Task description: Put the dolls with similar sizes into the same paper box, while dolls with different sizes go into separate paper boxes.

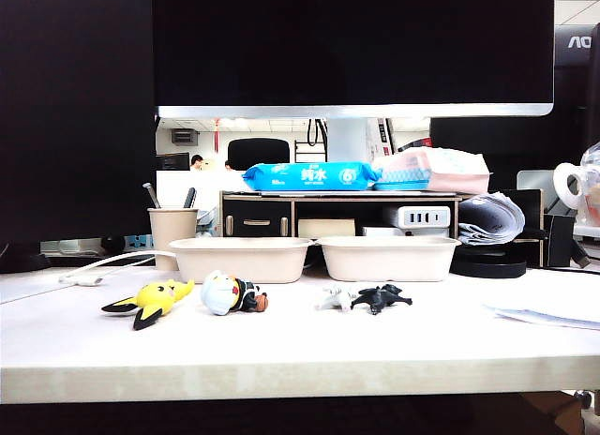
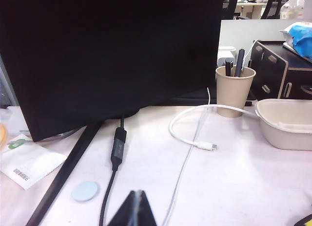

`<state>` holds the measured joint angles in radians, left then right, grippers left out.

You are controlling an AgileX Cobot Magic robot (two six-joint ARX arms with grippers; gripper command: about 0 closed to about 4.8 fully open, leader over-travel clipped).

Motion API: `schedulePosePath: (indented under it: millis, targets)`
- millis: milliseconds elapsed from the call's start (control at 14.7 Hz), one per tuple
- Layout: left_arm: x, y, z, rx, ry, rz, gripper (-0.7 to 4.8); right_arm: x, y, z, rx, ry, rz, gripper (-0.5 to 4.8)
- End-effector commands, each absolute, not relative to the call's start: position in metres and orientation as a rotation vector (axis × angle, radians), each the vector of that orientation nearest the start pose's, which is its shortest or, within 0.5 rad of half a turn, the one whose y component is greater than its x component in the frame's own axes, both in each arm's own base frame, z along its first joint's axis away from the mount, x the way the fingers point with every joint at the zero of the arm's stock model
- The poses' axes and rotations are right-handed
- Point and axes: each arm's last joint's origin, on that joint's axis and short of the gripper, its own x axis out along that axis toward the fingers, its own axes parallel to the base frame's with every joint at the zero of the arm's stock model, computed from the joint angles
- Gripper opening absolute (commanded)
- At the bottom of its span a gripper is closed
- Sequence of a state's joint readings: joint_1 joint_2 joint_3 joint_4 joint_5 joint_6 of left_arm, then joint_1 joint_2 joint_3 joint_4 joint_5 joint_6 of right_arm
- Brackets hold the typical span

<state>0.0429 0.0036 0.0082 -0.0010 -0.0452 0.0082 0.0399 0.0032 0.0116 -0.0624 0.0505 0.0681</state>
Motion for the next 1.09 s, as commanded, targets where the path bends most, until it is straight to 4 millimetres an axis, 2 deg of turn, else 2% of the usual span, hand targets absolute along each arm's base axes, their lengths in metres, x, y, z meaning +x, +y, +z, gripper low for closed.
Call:
schedulePosePath:
  millis: [68,340,477,545,613,681,817,885,953,1021,1090]
  targets:
    - [0.097,0.006,0.165,0.0,0.006,0.089,-0.05,0.097,0.002,0.161,0.091,0.046,-0.015,-0.05]
    - [0.097,0.006,0.166,0.0,0.004,0.089,-0.05,0.097,0.003,0.162,0.074,0.041,-0.013,-0.05]
    - [0.097,0.005,0.172,-0.008,-0.054,0.079,0.08,0.095,0.004,0.175,0.077,-0.008,0.034,0.05]
    - [0.095,0.005,0.181,-0.042,-0.111,0.078,1.54,0.091,0.005,0.192,0.078,-0.049,0.077,1.2]
    - [0.092,0.005,0.195,-0.061,-0.172,0.075,4.79,0.081,0.004,0.22,0.077,-0.089,0.073,3.84]
    - [0.085,0.004,0.22,-0.071,-0.245,0.049,4.79,0.062,0.003,0.26,0.027,-0.148,0.056,4.79]
    - [0.069,0.001,0.259,-0.093,-0.327,-0.028,4.79,0.041,0.002,0.307,-0.071,-0.251,0.045,4.79]
    - [0.062,0.0,0.276,-0.088,-0.334,-0.052,4.79,0.038,0.002,0.329,-0.073,-0.258,0.048,4.79]
    - [0.055,0.0,0.303,-0.077,-0.341,-0.064,4.79,0.044,0.003,0.362,-0.083,-0.248,0.074,4.79]
    - [0.054,0.0,0.324,-0.03,-0.358,-0.053,4.79,0.057,0.005,0.386,-0.085,-0.227,0.106,4.79]
    - [0.064,0.001,0.342,0.001,-0.336,-0.022,4.79,0.076,0.006,0.406,-0.075,-0.191,0.126,4.79]
